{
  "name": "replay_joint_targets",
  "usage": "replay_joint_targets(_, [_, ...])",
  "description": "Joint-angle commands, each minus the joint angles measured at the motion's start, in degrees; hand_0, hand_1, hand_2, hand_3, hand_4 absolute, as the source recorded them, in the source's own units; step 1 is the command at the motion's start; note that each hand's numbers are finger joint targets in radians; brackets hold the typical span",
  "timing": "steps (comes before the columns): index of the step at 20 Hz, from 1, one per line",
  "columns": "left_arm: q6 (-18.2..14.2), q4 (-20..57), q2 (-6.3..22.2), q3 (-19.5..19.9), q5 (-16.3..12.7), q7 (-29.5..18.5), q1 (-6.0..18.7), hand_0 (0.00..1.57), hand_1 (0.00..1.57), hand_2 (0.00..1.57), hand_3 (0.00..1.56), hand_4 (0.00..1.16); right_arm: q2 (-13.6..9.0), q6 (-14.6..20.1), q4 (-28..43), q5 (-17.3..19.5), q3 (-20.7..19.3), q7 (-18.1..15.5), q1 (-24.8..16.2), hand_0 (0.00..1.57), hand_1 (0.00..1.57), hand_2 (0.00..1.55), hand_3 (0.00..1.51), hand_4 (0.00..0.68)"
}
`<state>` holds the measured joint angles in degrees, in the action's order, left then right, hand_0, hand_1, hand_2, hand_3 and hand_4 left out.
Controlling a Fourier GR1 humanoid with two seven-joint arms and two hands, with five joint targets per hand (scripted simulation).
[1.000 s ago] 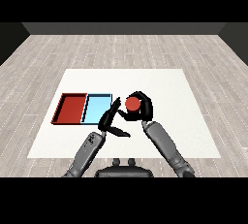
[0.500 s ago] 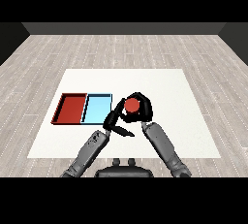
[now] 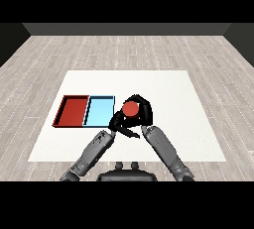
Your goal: Pick the red can and put it in the red box
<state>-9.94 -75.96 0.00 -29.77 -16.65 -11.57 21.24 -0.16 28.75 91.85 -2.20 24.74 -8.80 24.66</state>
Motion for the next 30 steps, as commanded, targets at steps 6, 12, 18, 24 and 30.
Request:
replay_joint_targets(6, [-0.1,4.8,0.0,0.1,-1.6,-3.6,4.7,0.00,0.00,0.00,0.00,0.00,0.2,6.0,0.8,-1.3,5.7,1.9,2.4,1.57,1.57,1.48,1.41,0.654])
replay_joint_targets(12, [-16.5,-2.1,0.0,-0.4,-2.8,-0.9,1.6,1.57,1.57,1.57,1.50,1.14,0.2,6.7,-3.2,-5.3,6.0,-2.2,3.3,1.57,1.57,1.47,1.40,0.630])
replay_joint_targets(18, [-18.0,-0.5,0.0,-2.2,-2.1,-3.2,-1.7,1.57,1.57,1.57,1.50,1.13,0.2,3.0,-2.3,-4.5,4.6,-3.4,0.5,1.57,1.57,1.47,1.40,0.624])
replay_joint_targets(24, [-16.5,2.2,0.0,0.0,-3.0,-0.5,2.8,1.57,1.57,1.57,1.50,1.13,0.2,2.3,2.3,-1.0,3.2,2.1,0.8,1.57,1.57,1.47,1.40,0.631])
replay_joint_targets(30, [-22.4,0.3,0.0,-3.5,-2.7,-2.0,3.1,1.57,1.57,1.57,1.49,1.13,0.2,6.5,-1.2,-4.9,5.8,-2.8,0.2,1.42,1.42,1.35,1.28,0.172])
